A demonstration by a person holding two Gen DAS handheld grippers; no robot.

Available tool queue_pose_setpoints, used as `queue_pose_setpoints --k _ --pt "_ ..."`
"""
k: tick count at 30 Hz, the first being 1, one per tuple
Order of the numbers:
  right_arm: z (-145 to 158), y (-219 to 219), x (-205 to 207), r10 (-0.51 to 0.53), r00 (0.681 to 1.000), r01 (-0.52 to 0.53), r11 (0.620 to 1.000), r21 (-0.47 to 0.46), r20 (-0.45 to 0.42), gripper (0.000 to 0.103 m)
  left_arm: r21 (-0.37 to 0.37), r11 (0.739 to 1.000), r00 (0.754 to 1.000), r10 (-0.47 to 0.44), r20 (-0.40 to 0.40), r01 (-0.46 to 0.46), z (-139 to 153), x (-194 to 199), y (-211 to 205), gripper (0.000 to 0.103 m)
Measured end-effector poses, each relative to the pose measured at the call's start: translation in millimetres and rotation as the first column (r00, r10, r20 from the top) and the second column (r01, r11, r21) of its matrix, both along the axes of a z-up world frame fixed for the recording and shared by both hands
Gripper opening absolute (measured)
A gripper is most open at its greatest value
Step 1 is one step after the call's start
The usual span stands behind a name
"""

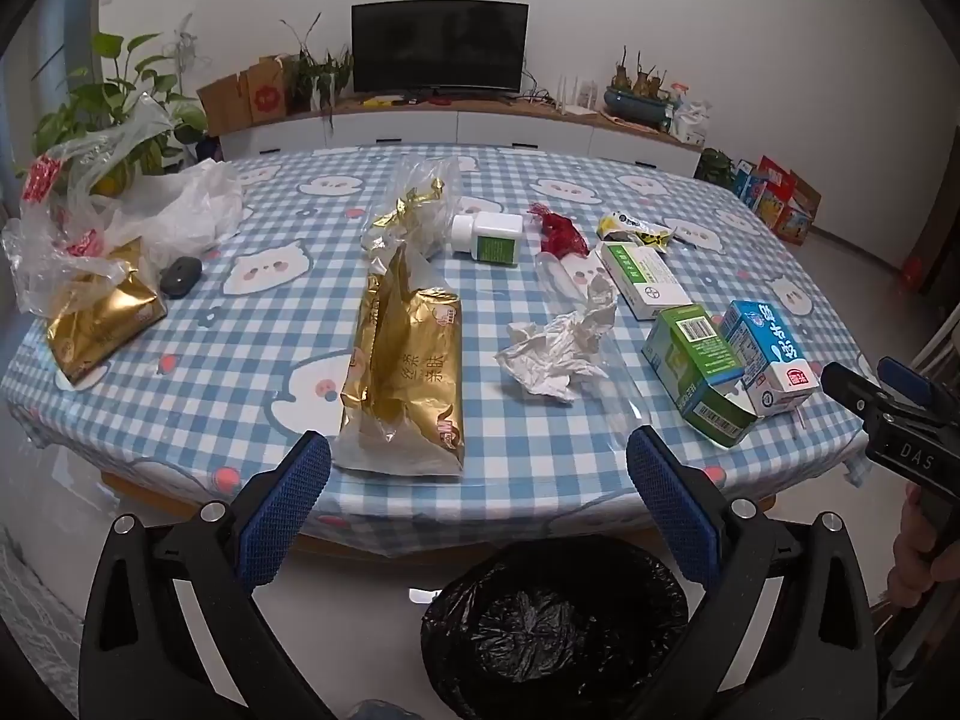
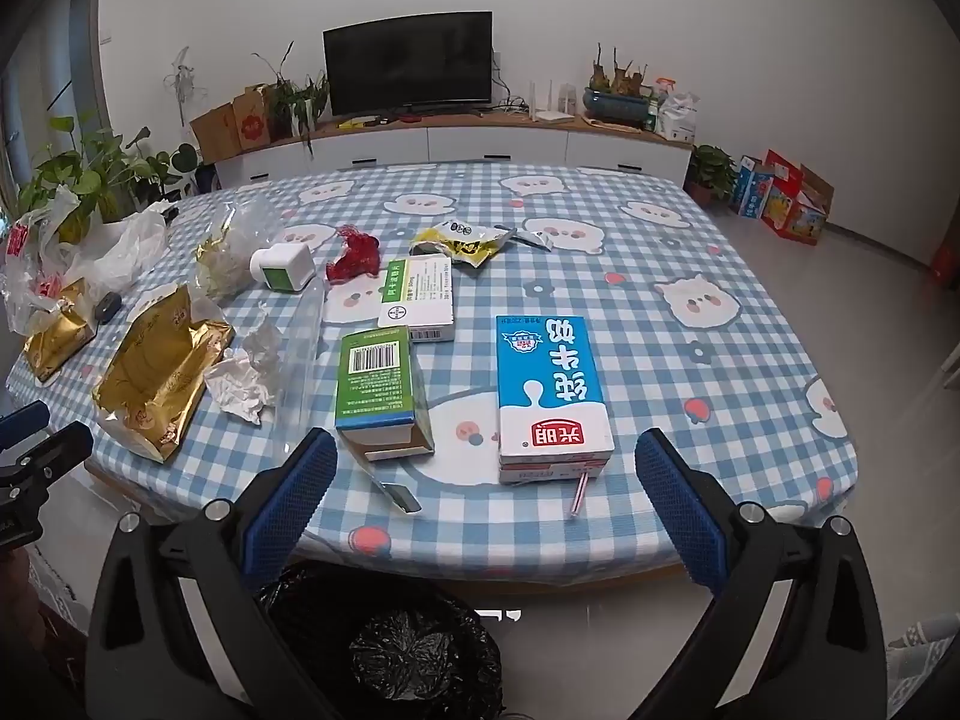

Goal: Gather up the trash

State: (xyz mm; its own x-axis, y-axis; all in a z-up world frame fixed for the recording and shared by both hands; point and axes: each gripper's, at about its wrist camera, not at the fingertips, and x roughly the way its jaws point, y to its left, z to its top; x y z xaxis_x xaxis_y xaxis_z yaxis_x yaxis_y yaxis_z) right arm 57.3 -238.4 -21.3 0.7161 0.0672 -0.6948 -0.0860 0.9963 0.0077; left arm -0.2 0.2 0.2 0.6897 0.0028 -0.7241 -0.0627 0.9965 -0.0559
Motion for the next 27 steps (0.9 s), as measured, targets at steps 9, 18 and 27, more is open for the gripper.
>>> queue_pose_setpoints --k 9,18,27 --pt "0.0 -0.3 -0.3 0.003 1.000 -0.003 1.000 0.013 0.000 0.096 -0.002 1.000 1.000 0.001 -0.012 -0.001 0.0 1.1 4.5 0.097" --pt "-0.4 0.3 -1.3 0.003 1.000 -0.003 1.000 0.017 0.002 0.096 -0.007 1.000 1.000 0.002 -0.020 -0.002 -4.4 3.6 2.1 0.096" --pt "0.3 0.3 -0.7 0.004 1.000 -0.004 1.000 0.007 0.002 0.096 -0.003 1.000 1.000 0.014 -0.010 -0.014 -4.1 4.5 3.4 0.097"
